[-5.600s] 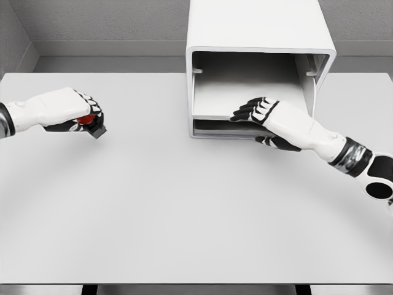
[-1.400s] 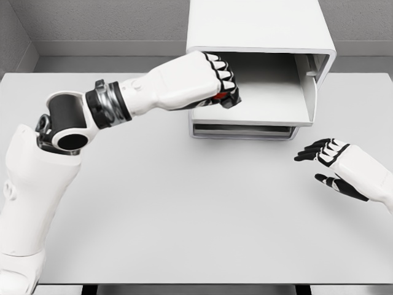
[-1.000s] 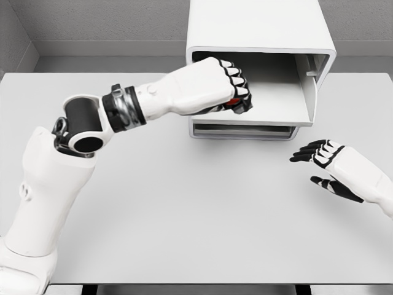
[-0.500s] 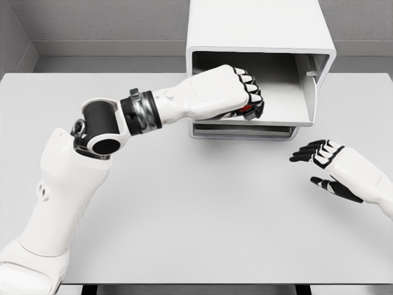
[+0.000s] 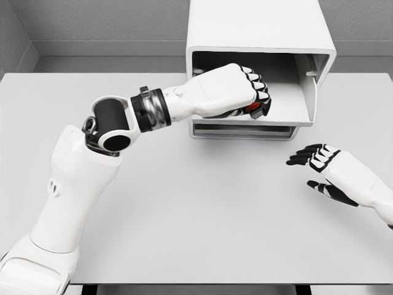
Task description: Slide open multi-storey tabletop storage cabinets and put open load switch and slide close multi-storey tabletop storage cabinets
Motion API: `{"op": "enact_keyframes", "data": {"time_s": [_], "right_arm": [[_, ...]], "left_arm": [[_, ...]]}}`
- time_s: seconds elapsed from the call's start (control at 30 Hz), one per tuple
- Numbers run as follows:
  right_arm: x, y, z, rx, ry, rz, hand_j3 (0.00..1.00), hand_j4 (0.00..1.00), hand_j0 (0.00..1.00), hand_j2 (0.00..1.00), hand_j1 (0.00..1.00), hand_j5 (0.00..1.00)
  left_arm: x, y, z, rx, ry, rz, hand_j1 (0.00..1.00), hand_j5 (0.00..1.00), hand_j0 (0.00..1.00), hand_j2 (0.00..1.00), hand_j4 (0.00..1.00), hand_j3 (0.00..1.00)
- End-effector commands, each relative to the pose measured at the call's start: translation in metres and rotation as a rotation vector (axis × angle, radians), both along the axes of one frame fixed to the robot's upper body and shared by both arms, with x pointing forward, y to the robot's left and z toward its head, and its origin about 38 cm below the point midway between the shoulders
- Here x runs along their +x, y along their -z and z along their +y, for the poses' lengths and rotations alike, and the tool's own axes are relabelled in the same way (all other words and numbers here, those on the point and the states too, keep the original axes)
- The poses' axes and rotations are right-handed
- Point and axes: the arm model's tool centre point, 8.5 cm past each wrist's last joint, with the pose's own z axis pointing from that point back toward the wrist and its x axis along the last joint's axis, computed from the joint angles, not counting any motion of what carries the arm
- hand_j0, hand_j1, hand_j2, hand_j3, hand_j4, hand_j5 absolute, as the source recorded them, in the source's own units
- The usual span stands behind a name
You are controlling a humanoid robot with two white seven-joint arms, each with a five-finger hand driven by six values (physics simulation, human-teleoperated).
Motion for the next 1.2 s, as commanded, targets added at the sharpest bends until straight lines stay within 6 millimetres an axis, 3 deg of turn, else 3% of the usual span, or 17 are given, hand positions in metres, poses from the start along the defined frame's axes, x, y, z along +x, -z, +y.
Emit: {"op": "enact_keyframes", "data": {"time_s": [0.0, 0.33, 0.37, 0.53, 0.73, 1.03, 1.17], "right_arm": [[0.000, 0.000, -0.001, 0.003, 0.003, 0.001, 0.77, 0.77, 0.77, 0.77, 0.77, 0.77], [0.000, 0.000, 0.000, 0.007, 0.004, 0.000, 0.78, 0.78, 0.78, 0.78, 0.78, 0.78], [0.000, 0.001, 0.000, 0.006, 0.003, 0.003, 0.78, 0.78, 0.78, 0.78, 0.78, 0.78], [0.000, 0.001, 0.000, 0.011, 0.004, 0.001, 0.78, 0.78, 0.78, 0.78, 0.78, 0.78], [0.000, 0.001, 0.000, 0.011, 0.004, 0.003, 0.78, 0.78, 0.78, 0.78, 0.78, 0.78], [0.000, 0.001, 0.000, 0.011, 0.003, 0.001, 0.80, 0.80, 0.80, 0.80, 0.80, 0.80], [0.000, 0.001, 0.001, 0.011, 0.003, 0.002, 0.80, 0.80, 0.80, 0.80, 0.80, 0.80]], "left_arm": [[0.002, 0.002, 0.000, -0.003, -0.004, 0.014, 0.46, 0.46, 0.46, 0.46, 0.46, 0.46], [0.007, 0.007, 0.002, 0.002, -0.016, 0.032, 0.50, 0.50, 0.50, 0.50, 0.50, 0.50], [0.008, 0.007, 0.004, 0.000, -0.021, 0.031, 0.56, 0.56, 0.56, 0.56, 0.56, 0.56], [0.008, 0.007, 0.004, 0.005, -0.026, 0.028, 0.60, 0.60, 0.60, 0.60, 0.60, 0.60], [0.010, 0.004, 0.006, 0.002, -0.029, 0.021, 0.82, 0.82, 0.82, 0.82, 0.82, 0.82], [0.010, 0.000, 0.006, -0.002, -0.029, 0.013, 0.90, 0.90, 0.90, 0.90, 0.90, 0.90], [0.008, -0.004, 0.006, -0.004, -0.026, 0.000, 1.00, 1.00, 1.00, 1.00, 1.00, 1.00]]}}
